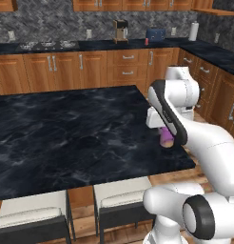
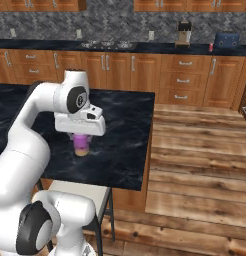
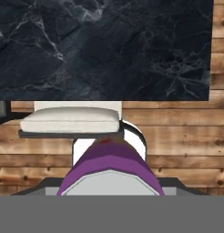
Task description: Four empty soda cans are scattered around the kitchen. Gather all the cans and cluster them next to the stove for recycling.
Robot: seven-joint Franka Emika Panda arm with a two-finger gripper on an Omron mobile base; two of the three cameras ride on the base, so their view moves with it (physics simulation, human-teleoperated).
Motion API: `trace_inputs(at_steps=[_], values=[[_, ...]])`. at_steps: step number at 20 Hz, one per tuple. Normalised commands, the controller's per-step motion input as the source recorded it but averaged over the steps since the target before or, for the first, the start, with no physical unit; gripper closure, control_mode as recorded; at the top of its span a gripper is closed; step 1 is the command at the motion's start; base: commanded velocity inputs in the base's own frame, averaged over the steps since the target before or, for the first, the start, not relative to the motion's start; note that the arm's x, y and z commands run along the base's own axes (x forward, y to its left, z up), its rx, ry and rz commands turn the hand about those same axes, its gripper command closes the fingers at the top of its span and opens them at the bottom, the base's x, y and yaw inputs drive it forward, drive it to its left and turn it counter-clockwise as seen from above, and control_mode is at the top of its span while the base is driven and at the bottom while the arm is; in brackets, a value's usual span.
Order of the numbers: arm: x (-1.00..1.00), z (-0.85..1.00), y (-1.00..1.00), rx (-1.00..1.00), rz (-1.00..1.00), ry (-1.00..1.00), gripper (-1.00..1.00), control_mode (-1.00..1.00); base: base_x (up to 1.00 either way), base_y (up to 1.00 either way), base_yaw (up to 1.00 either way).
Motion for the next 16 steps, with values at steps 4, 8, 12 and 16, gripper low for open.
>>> trace_inputs(at_steps=[4,8,12,16], values=[[0.00,0.00,0.00,0.00,0.00,0.00,1.00,1.00,-0.37,-0.01,0.00],[0.00,0.00,0.00,0.00,0.00,0.00,1.00,1.00,-0.27,-0.14,0.00],[0.00,0.00,0.00,0.00,0.00,0.00,1.00,1.00,-0.21,-0.34,0.00],[0.00,0.00,0.00,0.00,0.00,0.00,1.00,1.00,-0.10,-0.71,-0.02]])
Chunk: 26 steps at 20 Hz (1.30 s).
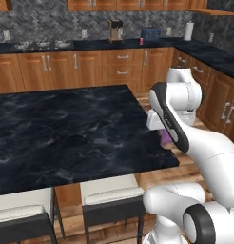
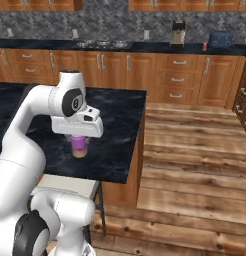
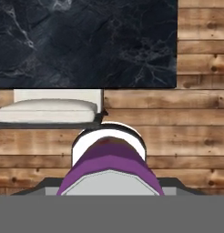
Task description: Four empty soda cans are scattered around the kitchen. Gather all the cans and cluster them next to the stove for recycling.
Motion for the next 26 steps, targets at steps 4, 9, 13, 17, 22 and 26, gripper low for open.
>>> trace_inputs(at_steps=[4,9,13,17,22,26], values=[[0.00,0.00,0.00,0.00,0.00,0.00,1.00,1.00,-0.02,-0.91,-0.01],[0.00,0.00,0.00,0.00,0.00,0.00,1.00,1.00,0.00,-0.91,0.00],[0.00,0.00,0.00,0.00,0.00,0.00,1.00,1.00,0.21,-0.84,-0.03],[0.00,0.00,0.00,0.00,0.00,0.00,1.00,1.00,0.71,-0.61,-0.04],[0.00,0.00,0.00,0.00,0.00,0.00,1.00,1.00,0.93,-0.42,-0.01],[0.00,0.00,0.00,0.00,0.00,0.00,1.00,1.00,1.00,-0.43,0.00]])
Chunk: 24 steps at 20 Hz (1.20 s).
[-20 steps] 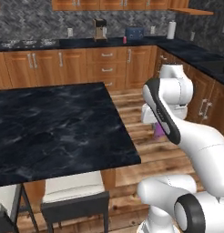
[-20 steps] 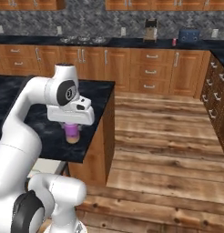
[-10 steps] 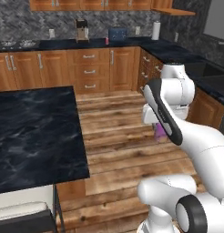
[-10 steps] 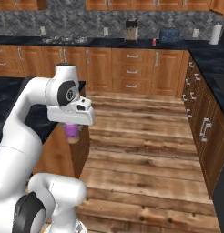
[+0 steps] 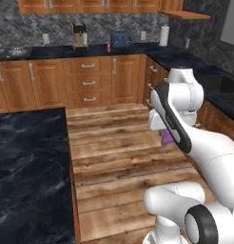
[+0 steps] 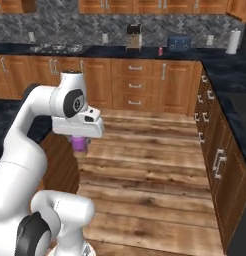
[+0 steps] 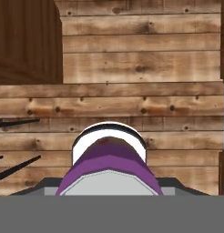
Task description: Four empty soda cans are scattered around the kitchen. Gather all the cans and cluster them next to the stove for recycling.
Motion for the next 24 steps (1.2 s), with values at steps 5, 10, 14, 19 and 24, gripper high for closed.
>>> trace_inputs(at_steps=[5,10,14,19,24], values=[[0.00,0.00,0.00,0.00,0.00,0.00,1.00,1.00,1.00,-0.31,0.00],[0.00,0.00,0.00,0.00,0.00,0.00,1.00,1.00,1.00,-0.18,0.01],[0.00,0.00,0.00,0.00,0.00,0.00,1.00,1.00,1.00,-0.08,0.02],[0.00,0.00,0.00,0.00,0.00,0.00,1.00,1.00,1.00,-0.06,0.02],[0.00,0.00,0.00,0.00,0.00,0.00,1.00,1.00,1.00,-0.01,0.03]])
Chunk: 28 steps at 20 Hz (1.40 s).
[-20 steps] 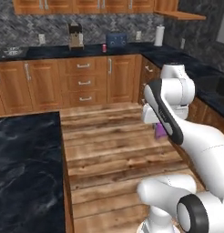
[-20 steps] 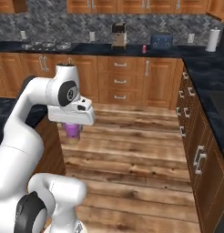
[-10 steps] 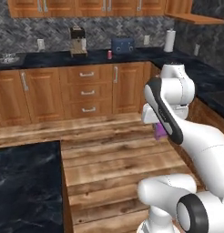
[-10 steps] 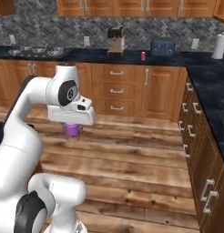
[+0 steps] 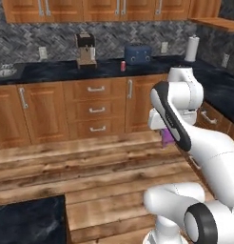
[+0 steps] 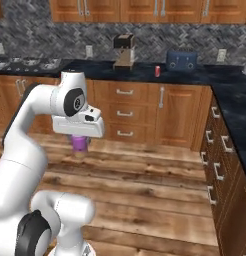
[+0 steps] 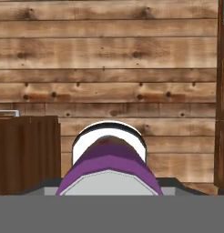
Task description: Four empty soda cans are scattered around the kitchen. Gather all the cans and cluster them next to the stove for recycling.
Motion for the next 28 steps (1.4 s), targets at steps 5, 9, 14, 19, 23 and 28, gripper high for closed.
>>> trace_inputs(at_steps=[5,9,14,19,23,28], values=[[0.00,0.00,0.00,0.00,0.00,0.00,1.00,1.00,1.00,0.00,0.02],[0.00,0.00,0.00,0.00,0.00,0.00,1.00,1.00,1.00,0.00,0.02],[0.00,0.00,0.00,0.00,0.00,0.00,1.00,1.00,1.00,0.00,0.02],[0.00,0.00,0.00,0.00,0.00,0.00,1.00,1.00,1.00,0.00,0.01],[0.00,0.00,0.00,0.00,0.00,0.00,1.00,1.00,1.00,0.00,0.01],[0.00,0.00,0.00,0.00,0.00,0.00,1.00,1.00,0.91,0.00,0.00]])
